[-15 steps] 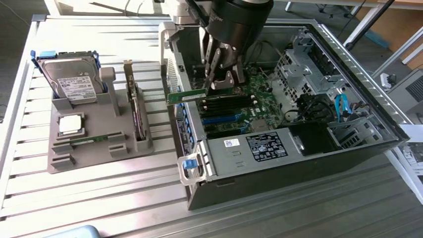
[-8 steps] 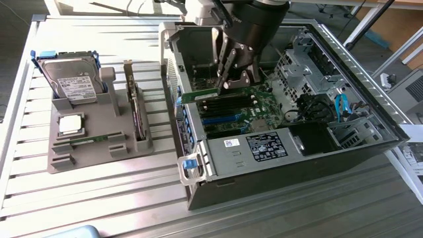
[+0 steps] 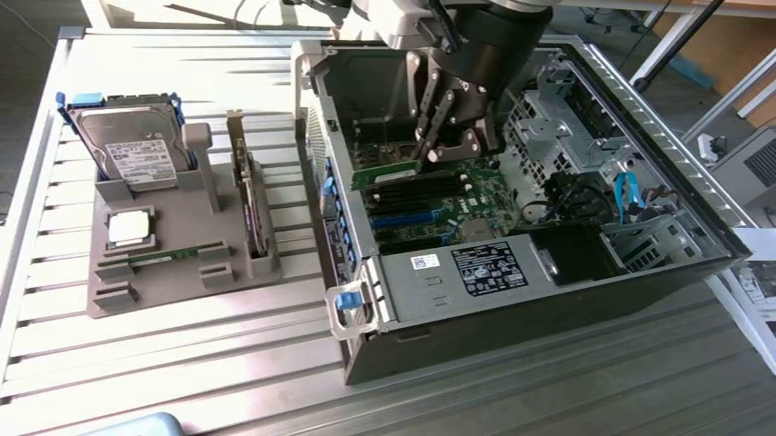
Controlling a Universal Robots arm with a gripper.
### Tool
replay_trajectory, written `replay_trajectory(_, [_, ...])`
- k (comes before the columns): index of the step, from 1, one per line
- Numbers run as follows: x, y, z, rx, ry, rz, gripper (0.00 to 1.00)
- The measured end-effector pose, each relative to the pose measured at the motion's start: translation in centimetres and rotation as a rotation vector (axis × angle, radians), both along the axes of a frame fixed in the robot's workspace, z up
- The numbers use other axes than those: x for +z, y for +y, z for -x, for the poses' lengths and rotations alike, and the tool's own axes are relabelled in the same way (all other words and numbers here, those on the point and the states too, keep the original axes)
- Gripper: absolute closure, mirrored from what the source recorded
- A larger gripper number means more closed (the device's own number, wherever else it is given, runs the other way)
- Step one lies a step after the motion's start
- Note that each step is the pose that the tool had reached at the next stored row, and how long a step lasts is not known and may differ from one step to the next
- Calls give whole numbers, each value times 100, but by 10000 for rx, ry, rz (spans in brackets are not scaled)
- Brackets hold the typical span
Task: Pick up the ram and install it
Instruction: 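Pick up the ram and move it above insertion slot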
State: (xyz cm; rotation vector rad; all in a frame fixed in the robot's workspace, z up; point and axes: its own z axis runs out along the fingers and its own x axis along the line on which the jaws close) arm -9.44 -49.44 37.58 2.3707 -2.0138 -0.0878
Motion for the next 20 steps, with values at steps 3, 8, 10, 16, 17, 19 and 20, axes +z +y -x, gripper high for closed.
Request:
replay_trajectory(3, [-3,0,-89,47,13,0,86])
replay_trajectory(8, [-8,0,-244,113,37,0,86])
replay_trajectory(10, [-10,0,-304,138,46,1,86])
replay_trajectory(16, [-15,0,-507,183,74,3,86])
replay_trajectory(17, [-17,0,-554,184,76,4,86])
replay_trajectory(19, [-20,0,-610,152,77,24,86])
replay_trajectory(20, [-20,1,-624,105,77,50,86])
